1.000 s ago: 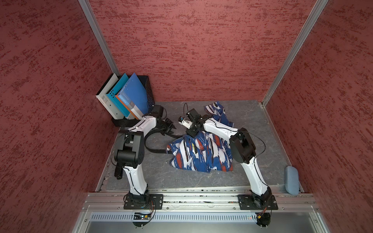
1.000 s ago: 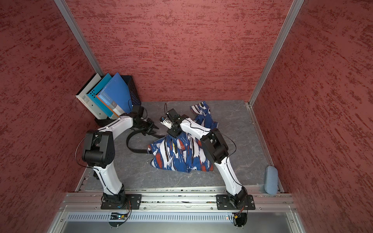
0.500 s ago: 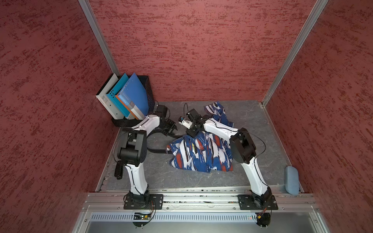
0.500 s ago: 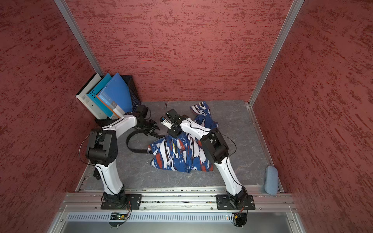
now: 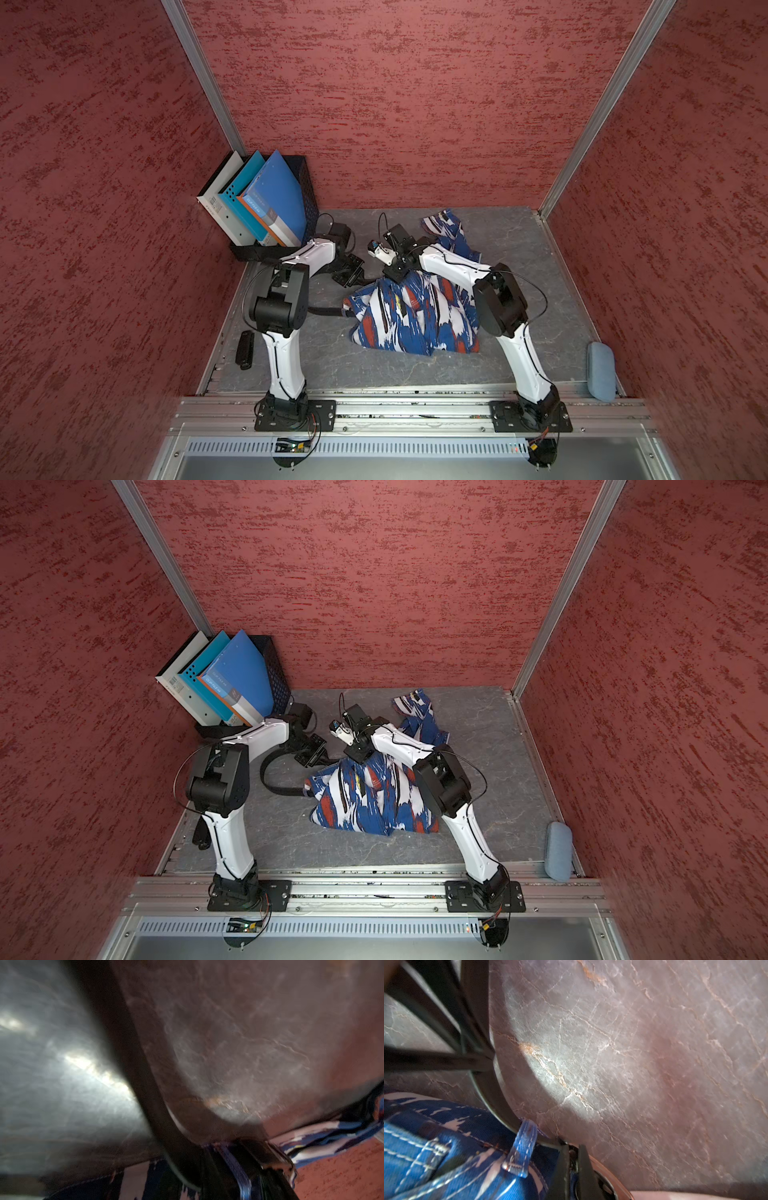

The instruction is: Remove the belt from the trousers

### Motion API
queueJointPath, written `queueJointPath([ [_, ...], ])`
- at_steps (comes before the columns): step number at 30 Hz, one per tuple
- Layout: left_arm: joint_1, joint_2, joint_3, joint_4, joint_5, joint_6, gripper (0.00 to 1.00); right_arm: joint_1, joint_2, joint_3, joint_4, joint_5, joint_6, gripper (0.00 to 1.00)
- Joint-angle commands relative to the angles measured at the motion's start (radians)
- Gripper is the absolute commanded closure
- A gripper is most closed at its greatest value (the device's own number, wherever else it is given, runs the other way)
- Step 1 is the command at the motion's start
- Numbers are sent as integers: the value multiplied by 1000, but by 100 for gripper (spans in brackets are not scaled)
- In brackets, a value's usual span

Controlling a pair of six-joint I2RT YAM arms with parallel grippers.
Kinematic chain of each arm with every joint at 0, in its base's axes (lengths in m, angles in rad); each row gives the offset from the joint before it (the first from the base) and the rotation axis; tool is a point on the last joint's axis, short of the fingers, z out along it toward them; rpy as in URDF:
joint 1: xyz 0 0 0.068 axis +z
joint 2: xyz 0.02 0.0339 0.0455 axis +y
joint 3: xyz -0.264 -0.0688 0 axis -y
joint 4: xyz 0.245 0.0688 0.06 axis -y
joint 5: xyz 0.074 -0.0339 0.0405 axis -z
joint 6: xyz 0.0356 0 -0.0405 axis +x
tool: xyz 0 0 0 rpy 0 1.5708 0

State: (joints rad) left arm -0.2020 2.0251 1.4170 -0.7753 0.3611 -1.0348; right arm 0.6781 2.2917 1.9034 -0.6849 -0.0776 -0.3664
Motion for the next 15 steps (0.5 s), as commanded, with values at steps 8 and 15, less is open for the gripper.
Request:
queueJointPath([
  [8, 17, -16, 43, -43, -92, -13, 100, -6, 64, -90, -178, 47, 15, 100],
  [15, 192, -285, -11, -119, -68, 37, 100, -17, 72, -75, -182, 56, 13, 100],
])
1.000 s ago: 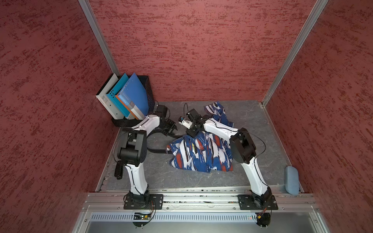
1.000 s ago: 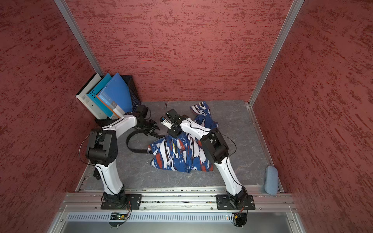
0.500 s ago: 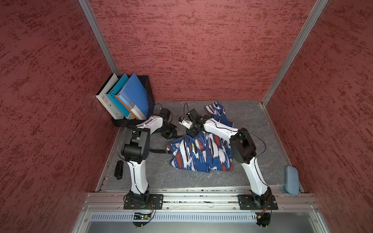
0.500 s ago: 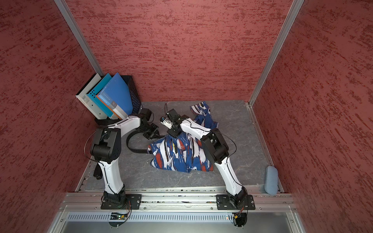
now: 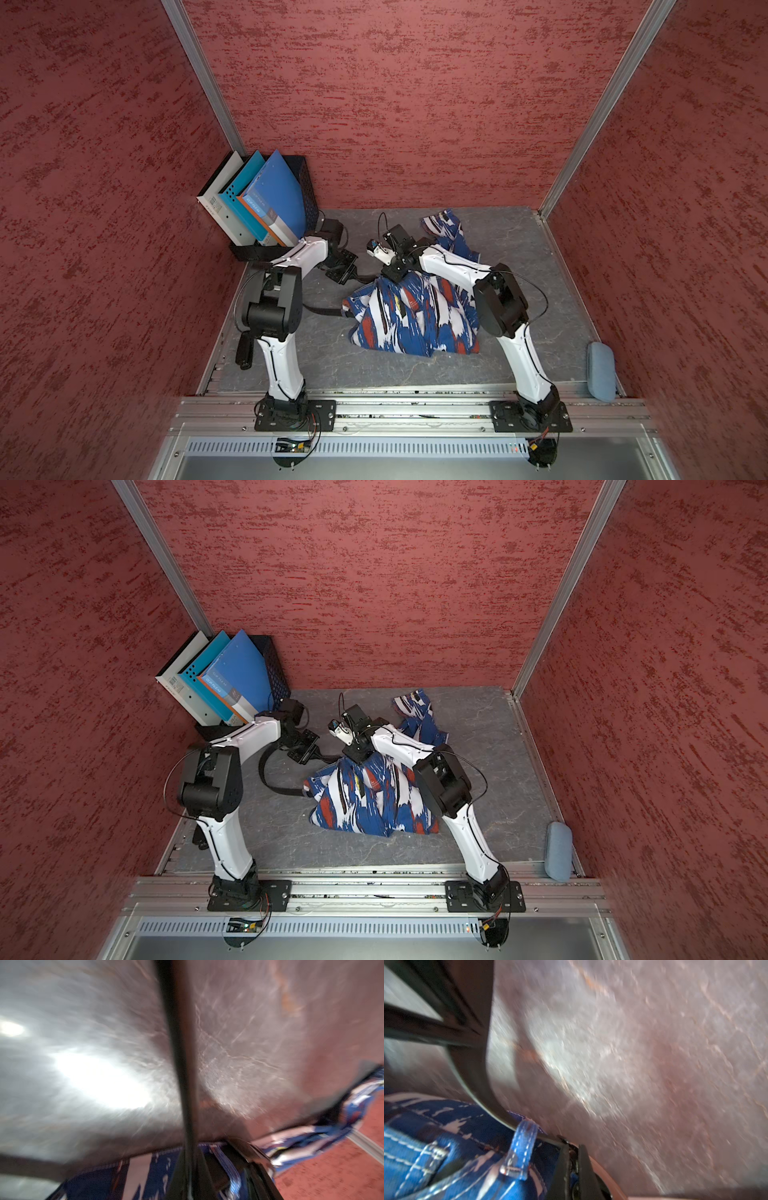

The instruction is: Remove the belt from the trousers

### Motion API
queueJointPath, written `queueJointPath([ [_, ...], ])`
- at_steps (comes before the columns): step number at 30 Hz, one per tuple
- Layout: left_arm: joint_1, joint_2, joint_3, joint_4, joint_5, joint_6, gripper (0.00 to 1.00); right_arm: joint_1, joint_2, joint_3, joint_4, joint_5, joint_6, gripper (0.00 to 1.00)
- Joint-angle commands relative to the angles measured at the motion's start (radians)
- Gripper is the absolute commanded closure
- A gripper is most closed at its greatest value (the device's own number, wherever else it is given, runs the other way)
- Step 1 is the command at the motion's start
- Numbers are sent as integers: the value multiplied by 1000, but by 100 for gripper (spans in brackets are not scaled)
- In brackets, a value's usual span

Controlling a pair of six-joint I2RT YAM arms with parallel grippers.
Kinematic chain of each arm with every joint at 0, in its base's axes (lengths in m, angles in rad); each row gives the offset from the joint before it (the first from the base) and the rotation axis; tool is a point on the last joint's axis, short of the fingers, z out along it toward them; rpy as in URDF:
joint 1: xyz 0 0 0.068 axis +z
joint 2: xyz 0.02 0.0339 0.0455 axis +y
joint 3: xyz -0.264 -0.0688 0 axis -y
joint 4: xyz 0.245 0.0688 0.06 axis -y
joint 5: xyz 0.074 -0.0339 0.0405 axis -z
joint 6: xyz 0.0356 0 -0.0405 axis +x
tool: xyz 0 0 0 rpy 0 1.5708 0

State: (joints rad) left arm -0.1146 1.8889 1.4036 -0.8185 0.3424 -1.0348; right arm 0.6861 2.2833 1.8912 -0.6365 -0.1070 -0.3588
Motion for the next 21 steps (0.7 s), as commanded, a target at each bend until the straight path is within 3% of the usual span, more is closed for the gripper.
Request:
queueJointPath([
  [1, 128, -176, -3, -87, -42, 43, 100, -26, 81, -60, -232, 86, 5, 100],
  [8, 231, -318, -64, -110, 46, 50, 100, -29, 82, -63, -238, 100, 7, 100],
  [13, 257, -337, -22, -135, 67, 54, 100, -30, 98, -38, -249, 99, 10, 100],
  [21, 319, -331, 31, -196, 37, 163, 99, -30, 105, -5, -272, 135, 19, 100],
])
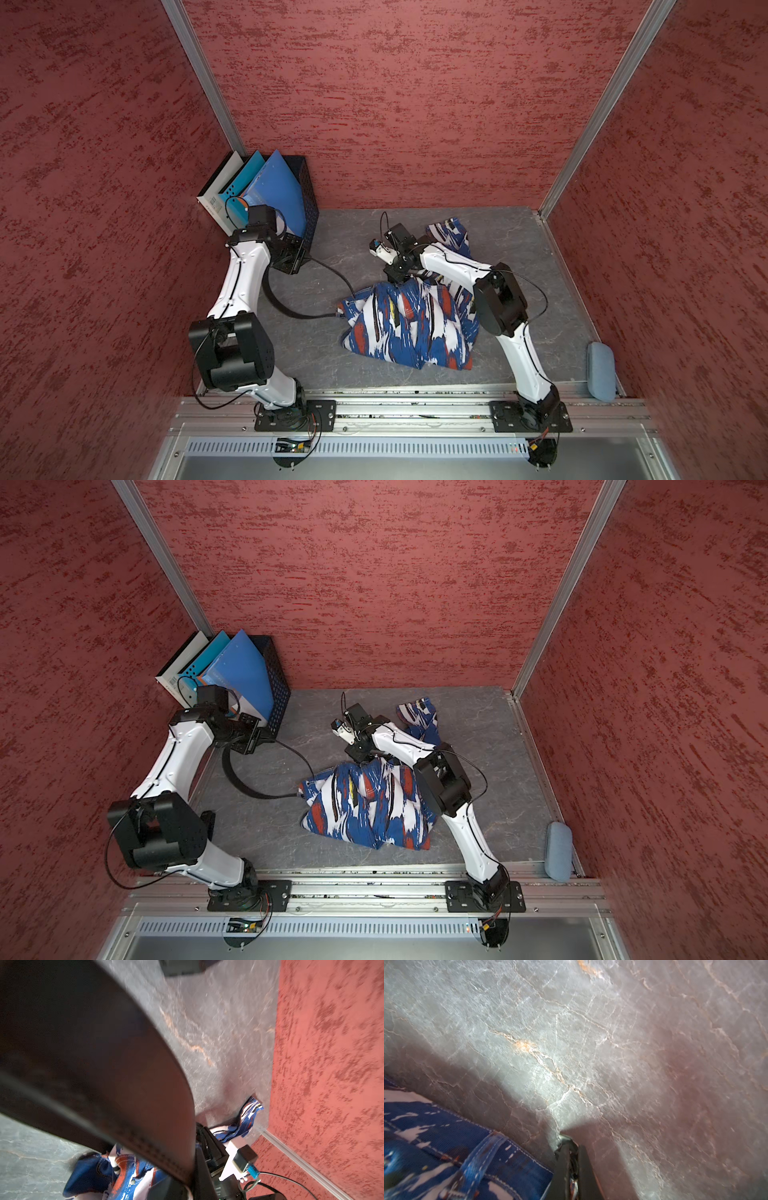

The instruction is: Remove the belt from the trousers

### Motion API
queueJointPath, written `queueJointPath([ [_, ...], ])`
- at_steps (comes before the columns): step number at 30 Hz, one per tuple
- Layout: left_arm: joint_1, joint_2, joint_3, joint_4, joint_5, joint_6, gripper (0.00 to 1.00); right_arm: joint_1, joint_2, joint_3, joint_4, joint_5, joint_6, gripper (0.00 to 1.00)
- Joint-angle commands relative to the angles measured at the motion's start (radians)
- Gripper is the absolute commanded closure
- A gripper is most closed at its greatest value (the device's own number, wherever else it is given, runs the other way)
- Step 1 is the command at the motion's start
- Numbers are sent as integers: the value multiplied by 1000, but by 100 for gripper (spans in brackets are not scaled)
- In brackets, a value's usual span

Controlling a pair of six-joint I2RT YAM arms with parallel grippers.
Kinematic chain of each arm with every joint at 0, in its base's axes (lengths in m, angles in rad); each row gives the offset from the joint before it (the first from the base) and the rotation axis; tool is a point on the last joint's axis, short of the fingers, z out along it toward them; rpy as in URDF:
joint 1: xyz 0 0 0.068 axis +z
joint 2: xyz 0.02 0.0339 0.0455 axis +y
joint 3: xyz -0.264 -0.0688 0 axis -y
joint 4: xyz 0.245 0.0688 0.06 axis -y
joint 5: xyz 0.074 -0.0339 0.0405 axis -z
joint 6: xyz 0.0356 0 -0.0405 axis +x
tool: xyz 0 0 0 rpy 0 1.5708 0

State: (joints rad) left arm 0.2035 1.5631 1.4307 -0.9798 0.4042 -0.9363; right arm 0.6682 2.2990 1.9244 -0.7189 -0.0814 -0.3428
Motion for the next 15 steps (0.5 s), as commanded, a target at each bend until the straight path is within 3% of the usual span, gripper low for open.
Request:
queueJointPath([
  [1, -3, 3, -22, -11, -24, 66, 84, -12, 86, -32, -189, 114, 6, 100],
  [4, -24, 21, -93, 98, -45, 43, 46, -14, 73, 3, -198, 134, 23, 100],
  [6, -39, 29, -113, 178, -43, 25, 35, -15, 59, 39, -212, 127, 33, 100],
  [13, -173, 94, -39, 318, 9, 44, 36, -23, 60, 260, -299, 155, 107, 100],
  [14, -193, 105, -32, 336, 19, 63, 36, -28, 62, 290, -312, 153, 120, 97],
  [15, -215, 119, -24, 356, 35, 97, 36, -35, 59, 331, -332, 139, 130, 84],
])
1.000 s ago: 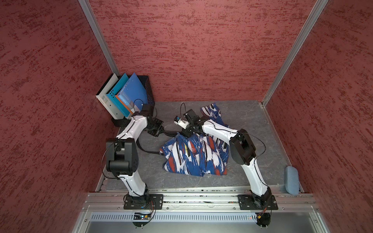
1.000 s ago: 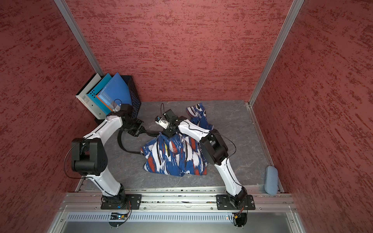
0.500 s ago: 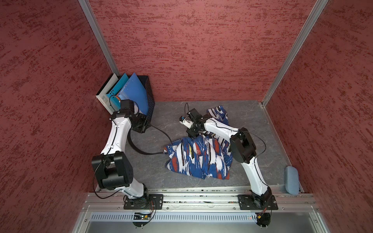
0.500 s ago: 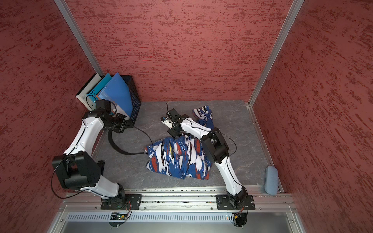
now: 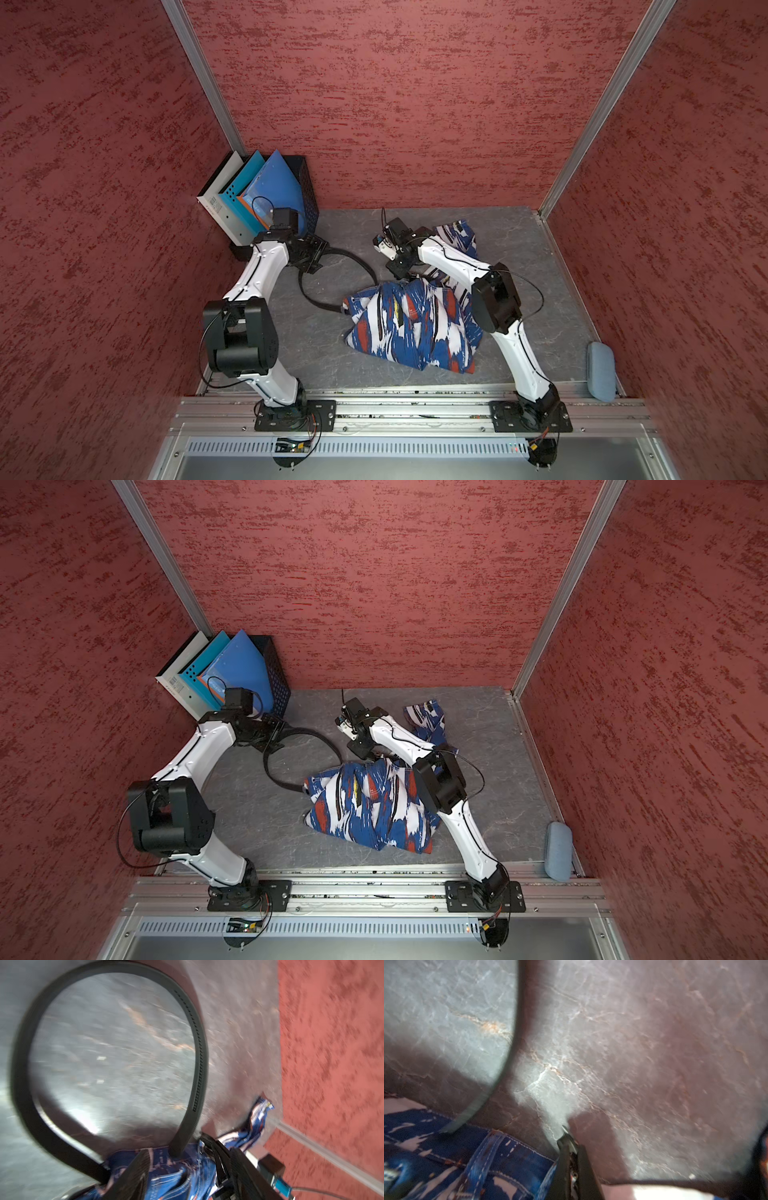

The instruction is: Remove the belt from the trousers

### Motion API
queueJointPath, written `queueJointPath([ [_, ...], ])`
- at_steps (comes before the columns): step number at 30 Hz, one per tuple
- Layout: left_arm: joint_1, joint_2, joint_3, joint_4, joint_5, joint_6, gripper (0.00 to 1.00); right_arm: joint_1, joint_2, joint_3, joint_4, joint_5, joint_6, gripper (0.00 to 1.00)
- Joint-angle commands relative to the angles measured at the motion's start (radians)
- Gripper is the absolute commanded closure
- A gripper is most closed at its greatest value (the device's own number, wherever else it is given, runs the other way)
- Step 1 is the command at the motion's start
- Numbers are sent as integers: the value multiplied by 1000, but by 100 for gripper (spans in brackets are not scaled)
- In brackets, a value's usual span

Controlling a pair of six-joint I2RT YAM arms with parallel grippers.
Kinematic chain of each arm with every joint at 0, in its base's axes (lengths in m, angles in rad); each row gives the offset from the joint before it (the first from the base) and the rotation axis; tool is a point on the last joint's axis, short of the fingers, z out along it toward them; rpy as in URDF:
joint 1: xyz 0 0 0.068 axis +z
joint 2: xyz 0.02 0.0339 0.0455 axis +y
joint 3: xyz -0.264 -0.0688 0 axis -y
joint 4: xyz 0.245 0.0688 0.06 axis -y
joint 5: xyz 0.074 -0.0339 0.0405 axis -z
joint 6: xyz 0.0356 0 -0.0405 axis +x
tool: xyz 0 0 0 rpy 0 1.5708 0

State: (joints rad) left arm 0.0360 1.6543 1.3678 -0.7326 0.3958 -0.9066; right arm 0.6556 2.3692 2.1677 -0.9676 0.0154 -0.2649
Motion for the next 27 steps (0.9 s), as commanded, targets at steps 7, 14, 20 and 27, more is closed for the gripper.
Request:
queueJointPath([
  [7, -121, 143, 79, 93, 155, 126, 40, -83, -47, 257, -186, 130, 116, 41],
  [14, -298, 257, 144, 113, 165, -117, 50, -203, -193, 77, -336, 318, 337, 41],
  [20, -478, 445, 498, -162, 53, -81, 53, -287, -520, -498, -88, 50, 567, 41],
  [27, -507, 535, 619, -298, -25, -13, 51, -310, -671, -851, 186, -253, 634, 41],
])
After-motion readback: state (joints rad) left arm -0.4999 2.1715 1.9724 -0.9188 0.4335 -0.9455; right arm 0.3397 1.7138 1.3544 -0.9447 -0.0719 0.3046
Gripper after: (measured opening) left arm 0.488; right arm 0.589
